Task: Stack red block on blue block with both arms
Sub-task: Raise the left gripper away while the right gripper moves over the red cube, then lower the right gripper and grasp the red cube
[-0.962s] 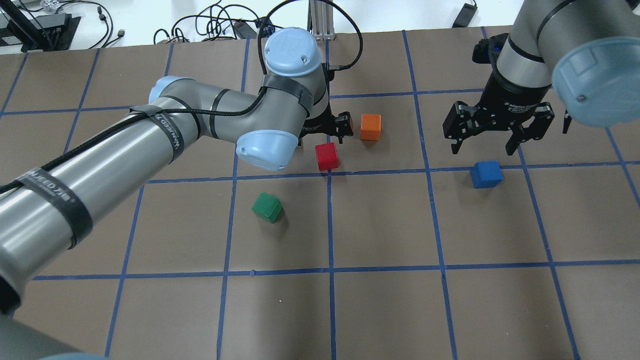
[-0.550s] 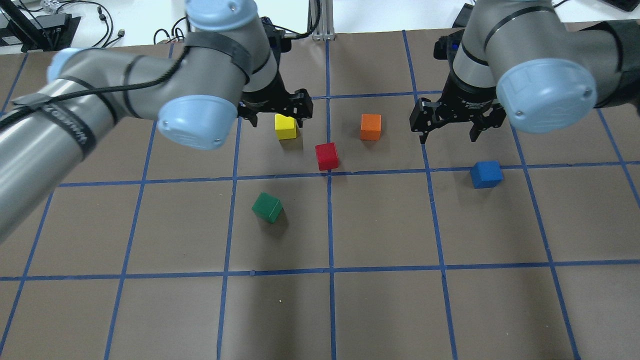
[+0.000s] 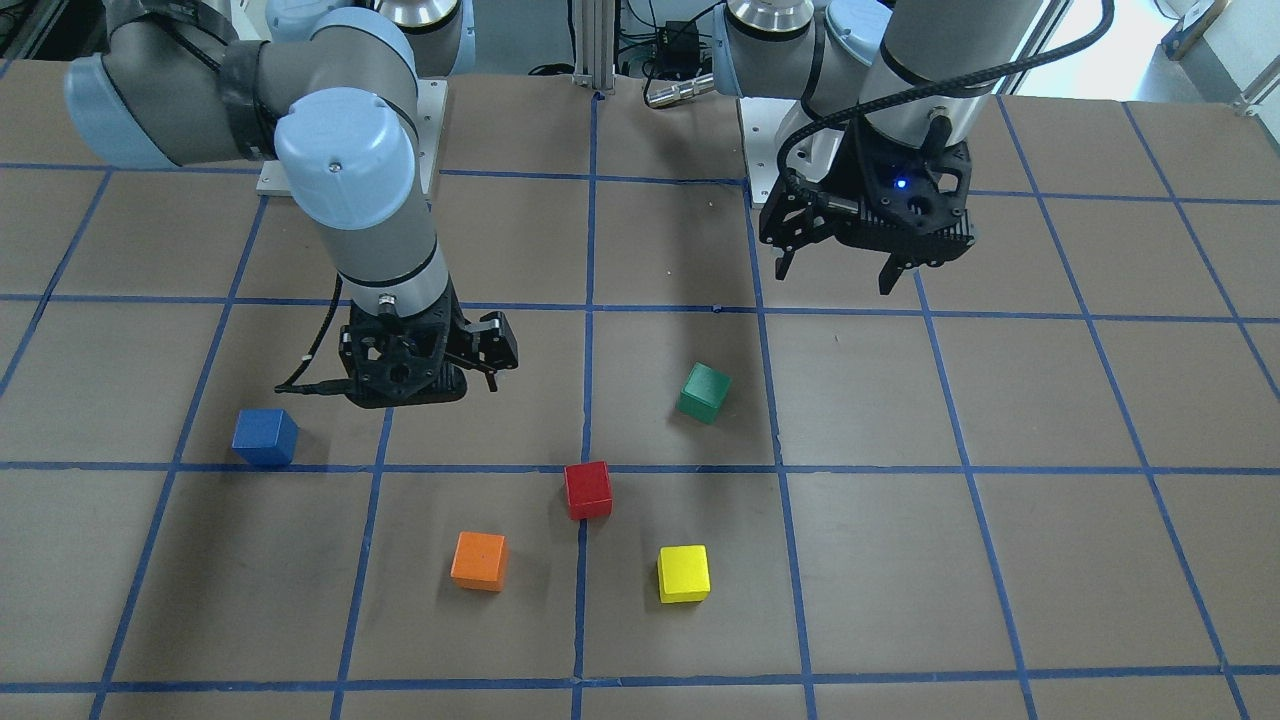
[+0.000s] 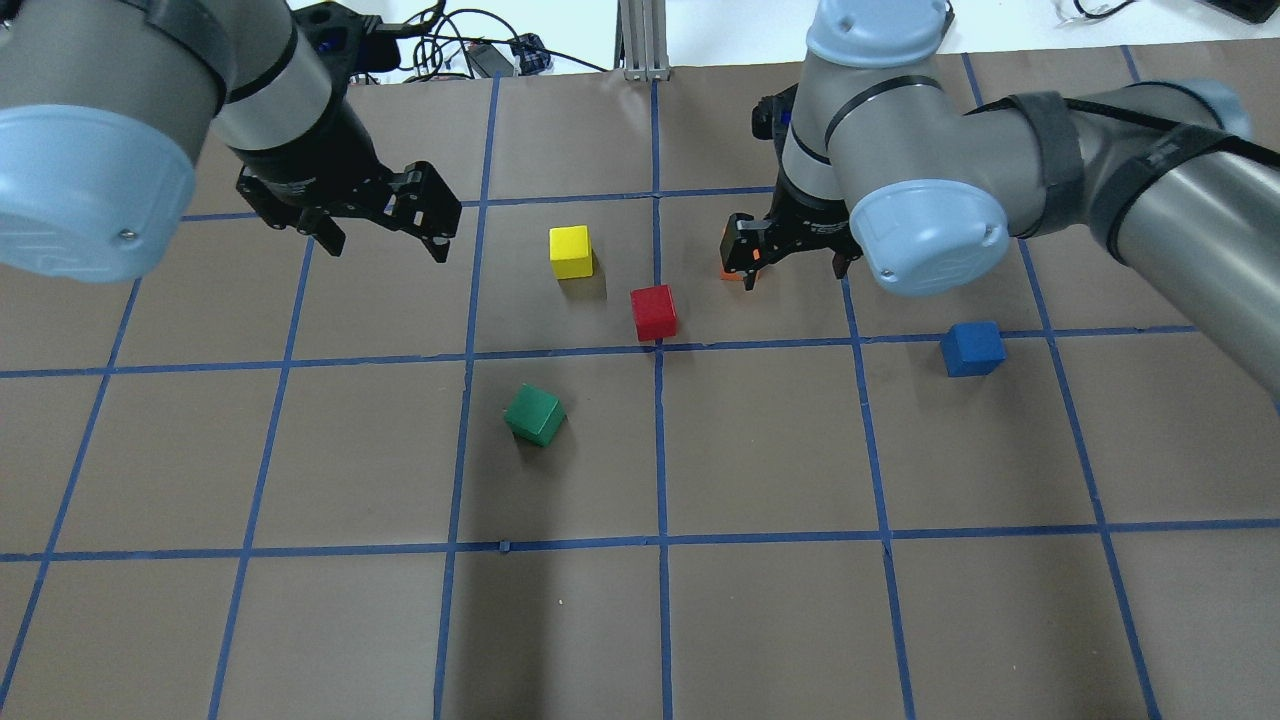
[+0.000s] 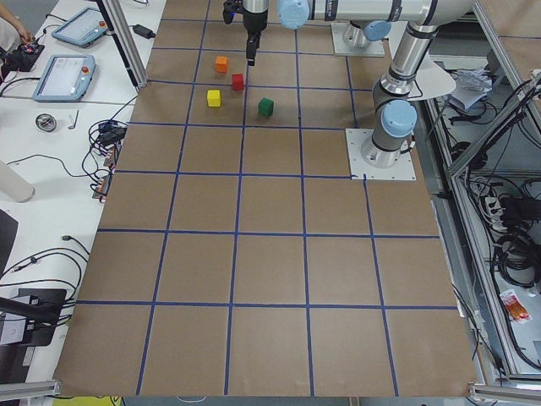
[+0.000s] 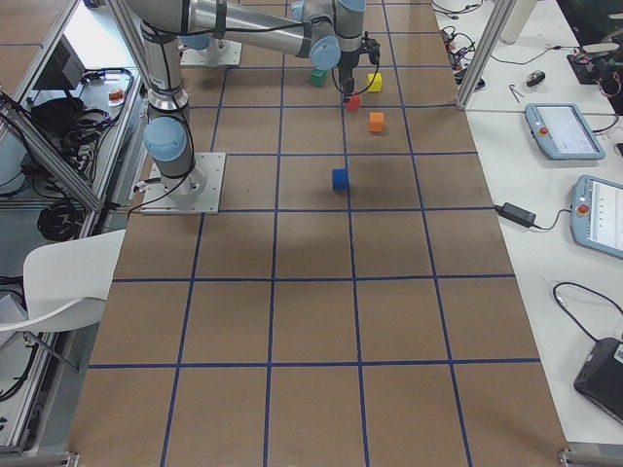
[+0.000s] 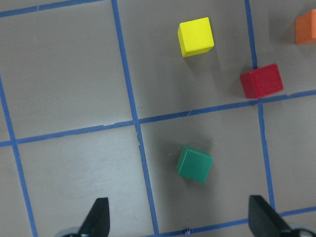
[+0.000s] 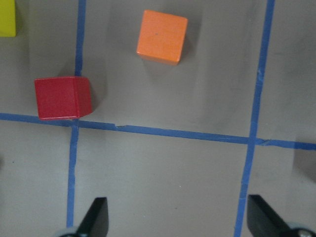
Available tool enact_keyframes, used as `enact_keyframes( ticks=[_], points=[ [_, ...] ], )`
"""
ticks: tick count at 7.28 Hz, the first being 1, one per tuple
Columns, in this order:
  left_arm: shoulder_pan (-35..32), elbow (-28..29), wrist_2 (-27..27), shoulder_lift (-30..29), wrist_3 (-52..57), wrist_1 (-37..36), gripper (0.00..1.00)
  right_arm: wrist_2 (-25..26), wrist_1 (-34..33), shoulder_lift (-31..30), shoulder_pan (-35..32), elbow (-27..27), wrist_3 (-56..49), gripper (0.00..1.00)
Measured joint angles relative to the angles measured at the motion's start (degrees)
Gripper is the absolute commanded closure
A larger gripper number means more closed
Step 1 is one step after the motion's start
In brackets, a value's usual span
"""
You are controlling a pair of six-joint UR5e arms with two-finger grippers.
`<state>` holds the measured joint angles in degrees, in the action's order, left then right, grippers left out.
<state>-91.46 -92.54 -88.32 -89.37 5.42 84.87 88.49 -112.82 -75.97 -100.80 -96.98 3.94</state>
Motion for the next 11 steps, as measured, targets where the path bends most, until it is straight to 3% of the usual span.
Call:
enact_keyframes(
  ticks=[4,8,11],
  points=[
    [1.9,2.9,-0.8,-0.2,0.3,1.4,0.00,-3.5,-8.7,6.4,-3.4,1.7,2.9,0.00],
    [2.1,3.7,-1.2,-0.5,0.4,1.5,0.00,-3.1,-9.7,14.9,-7.8,8.5,13.4,0.00],
    [2.1,4.6,-1.8,-1.2,-3.2,2.3,0.00,-3.4,-9.7,19.2,-8.5,10.3,14.4,0.00]
  ],
)
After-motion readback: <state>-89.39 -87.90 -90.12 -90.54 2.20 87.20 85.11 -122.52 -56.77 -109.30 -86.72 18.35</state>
